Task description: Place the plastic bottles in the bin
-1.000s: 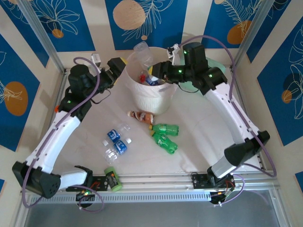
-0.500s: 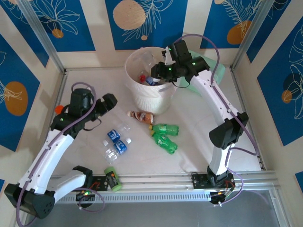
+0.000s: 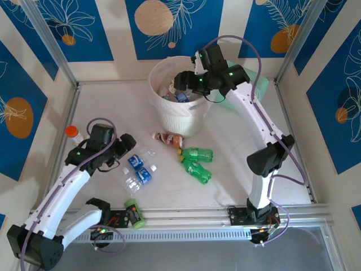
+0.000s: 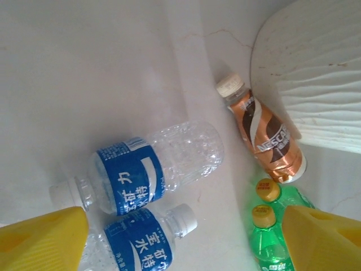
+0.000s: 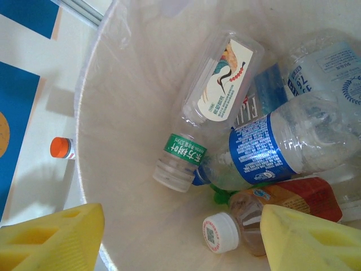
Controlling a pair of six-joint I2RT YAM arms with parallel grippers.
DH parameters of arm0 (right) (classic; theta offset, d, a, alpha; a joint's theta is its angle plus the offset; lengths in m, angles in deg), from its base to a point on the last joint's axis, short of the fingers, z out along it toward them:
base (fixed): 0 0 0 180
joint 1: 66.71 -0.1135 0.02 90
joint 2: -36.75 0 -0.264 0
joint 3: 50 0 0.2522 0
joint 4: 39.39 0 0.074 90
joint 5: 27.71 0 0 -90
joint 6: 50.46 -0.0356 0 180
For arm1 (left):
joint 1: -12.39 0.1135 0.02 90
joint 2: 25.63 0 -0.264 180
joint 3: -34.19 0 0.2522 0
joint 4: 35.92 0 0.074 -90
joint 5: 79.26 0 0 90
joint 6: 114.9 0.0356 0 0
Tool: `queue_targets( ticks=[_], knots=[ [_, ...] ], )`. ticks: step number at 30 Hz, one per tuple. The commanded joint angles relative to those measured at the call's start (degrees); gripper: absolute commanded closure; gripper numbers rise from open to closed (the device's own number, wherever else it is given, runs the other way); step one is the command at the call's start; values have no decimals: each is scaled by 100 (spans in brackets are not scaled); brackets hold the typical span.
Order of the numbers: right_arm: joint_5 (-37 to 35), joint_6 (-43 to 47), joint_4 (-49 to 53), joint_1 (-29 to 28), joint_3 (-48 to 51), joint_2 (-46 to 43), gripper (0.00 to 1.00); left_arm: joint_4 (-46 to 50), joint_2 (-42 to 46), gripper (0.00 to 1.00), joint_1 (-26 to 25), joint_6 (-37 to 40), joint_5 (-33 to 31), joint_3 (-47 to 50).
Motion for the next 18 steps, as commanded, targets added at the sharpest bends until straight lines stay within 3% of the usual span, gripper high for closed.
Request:
queue_targets(
  ticks=[1,9,18],
  knots=[
    [-87,162,-80,-174,177,-553,27,201,67,14,60,-392,60,269],
    [-135,128,-869,-581,1970,-2078,25,251,297,15,50,-937,254,730],
    [-295,-217,-1304,-738,3744,-3275,20,637,-169,16,-373,503,547,573]
  ],
)
